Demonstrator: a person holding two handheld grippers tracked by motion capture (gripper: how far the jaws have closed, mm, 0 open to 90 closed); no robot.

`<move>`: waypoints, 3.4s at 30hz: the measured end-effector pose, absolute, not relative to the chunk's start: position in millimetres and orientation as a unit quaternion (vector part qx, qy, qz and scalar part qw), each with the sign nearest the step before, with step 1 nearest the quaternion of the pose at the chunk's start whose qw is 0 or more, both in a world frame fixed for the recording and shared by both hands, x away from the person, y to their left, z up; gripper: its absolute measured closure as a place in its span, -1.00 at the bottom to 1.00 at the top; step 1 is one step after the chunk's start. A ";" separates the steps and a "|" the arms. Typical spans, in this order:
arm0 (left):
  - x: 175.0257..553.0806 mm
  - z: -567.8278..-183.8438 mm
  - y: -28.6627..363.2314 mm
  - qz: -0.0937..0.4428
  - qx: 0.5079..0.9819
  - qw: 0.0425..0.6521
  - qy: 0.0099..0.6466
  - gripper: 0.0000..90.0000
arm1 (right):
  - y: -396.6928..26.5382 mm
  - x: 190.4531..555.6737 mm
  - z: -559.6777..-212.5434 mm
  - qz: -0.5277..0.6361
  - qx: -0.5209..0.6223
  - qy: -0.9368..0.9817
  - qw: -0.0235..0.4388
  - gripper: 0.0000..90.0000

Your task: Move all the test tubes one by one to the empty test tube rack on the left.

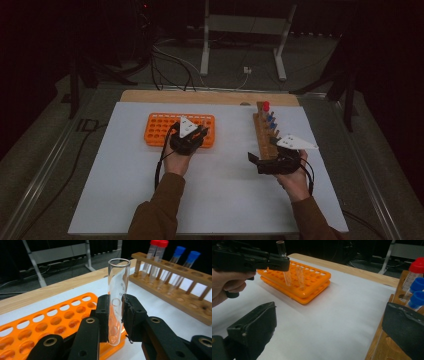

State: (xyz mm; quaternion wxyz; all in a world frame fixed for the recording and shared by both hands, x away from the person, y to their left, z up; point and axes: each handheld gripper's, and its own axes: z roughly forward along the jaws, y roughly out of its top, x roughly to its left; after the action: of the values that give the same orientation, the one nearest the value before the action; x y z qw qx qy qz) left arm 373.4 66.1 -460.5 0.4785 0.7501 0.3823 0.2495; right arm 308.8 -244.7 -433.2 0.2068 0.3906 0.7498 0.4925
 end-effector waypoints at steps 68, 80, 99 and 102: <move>362.1 -467.5 90.8 0.175 0.733 0.494 0.434 -0.63 | -244.5 308.8 -433.8 0.496 0.387 0.750 0.204 -1.00; 325.9 -446.1 123.0 0.188 0.723 0.518 0.418 -0.99 | -251.2 315.1 -423.0 0.491 0.386 0.748 0.223 -1.00; 305.1 -461.0 147.8 0.221 0.711 0.513 0.427 -0.99 | -273.7 358.8 -419.5 0.453 0.419 0.739 0.270 -0.90; 303.4 -461.8 151.4 0.225 0.707 0.512 0.433 -0.99 | -278.0 368.3 -424.4 0.441 0.436 0.737 0.268 -0.86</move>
State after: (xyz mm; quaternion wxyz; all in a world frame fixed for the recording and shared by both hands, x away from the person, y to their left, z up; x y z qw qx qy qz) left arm 303.4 151.4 -461.8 0.5116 0.7074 0.4328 0.2249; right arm 368.3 -278.0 -424.4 0.2684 0.4355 0.7375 0.4409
